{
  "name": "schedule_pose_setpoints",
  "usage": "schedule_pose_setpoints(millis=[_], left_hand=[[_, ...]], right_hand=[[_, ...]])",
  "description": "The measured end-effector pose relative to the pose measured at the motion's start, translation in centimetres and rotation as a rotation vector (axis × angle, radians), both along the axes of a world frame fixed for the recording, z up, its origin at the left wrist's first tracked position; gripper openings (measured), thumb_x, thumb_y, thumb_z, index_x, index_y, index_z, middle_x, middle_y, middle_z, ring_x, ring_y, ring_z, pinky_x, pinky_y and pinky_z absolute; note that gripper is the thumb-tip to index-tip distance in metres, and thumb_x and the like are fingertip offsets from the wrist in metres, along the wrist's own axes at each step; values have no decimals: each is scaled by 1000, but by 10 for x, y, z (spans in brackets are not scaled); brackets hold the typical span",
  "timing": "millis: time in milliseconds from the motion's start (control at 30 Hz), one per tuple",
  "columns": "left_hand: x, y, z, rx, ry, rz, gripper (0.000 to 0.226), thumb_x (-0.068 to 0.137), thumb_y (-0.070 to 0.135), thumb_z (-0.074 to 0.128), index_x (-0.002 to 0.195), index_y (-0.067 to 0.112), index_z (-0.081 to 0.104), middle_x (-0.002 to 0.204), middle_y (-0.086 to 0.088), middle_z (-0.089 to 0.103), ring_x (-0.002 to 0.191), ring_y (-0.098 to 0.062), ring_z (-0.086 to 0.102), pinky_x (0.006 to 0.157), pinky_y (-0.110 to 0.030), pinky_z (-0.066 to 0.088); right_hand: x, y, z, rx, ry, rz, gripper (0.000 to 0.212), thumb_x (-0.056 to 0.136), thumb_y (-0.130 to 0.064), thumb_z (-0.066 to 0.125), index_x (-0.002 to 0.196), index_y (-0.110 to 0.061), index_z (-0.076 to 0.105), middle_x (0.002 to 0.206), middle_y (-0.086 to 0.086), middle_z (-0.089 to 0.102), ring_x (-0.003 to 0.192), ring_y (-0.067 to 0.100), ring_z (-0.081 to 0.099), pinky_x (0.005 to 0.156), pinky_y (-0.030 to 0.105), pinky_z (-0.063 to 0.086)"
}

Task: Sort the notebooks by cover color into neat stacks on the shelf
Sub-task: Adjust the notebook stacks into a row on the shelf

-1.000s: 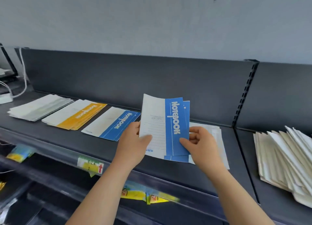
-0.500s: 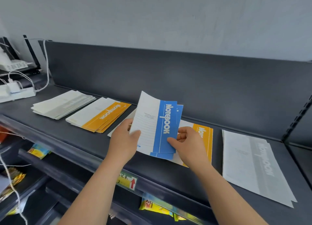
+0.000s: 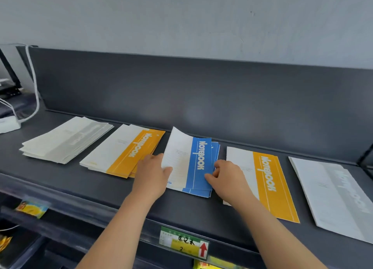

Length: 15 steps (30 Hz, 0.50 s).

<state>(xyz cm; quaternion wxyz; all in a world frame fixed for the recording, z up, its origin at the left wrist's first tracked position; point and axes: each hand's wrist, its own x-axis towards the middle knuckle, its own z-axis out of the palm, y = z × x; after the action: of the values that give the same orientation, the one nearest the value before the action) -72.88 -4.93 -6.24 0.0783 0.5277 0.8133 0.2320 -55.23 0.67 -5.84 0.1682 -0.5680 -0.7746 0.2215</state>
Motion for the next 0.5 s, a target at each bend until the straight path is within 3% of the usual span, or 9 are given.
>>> schedule_pose_setpoints(millis=[167, 333, 500], left_hand=[[-7, -4, 8, 35, 110, -36, 51, 97, 33, 49, 142, 13, 36, 139, -5, 39, 125, -20, 40, 98, -28, 40], [8, -13, 25, 189, 94, -178, 44, 98, 34, 44, 140, 20, 43, 136, 2, 49, 123, -15, 43, 96, -27, 41], [41, -19, 38, 246, 68, -311, 43, 97, 39, 43, 137, 24, 47, 137, 8, 51, 124, -9, 44, 95, -22, 41]], right_hand=[[-1, -8, 6, 122, -24, -37, 16, 89, -31, 58, 102, -22, 56, 110, 4, 58, 88, 17, 55, 79, 29, 47], [22, -25, 18, 271, 22, -105, 41, 93, -33, 53, 131, -20, 51, 135, -4, 50, 106, 18, 58, 92, 26, 42], [55, -41, 22, 327, 18, -202, 41, 93, -32, 52, 133, -20, 51, 139, -7, 49, 118, 14, 53, 96, 22, 37]])
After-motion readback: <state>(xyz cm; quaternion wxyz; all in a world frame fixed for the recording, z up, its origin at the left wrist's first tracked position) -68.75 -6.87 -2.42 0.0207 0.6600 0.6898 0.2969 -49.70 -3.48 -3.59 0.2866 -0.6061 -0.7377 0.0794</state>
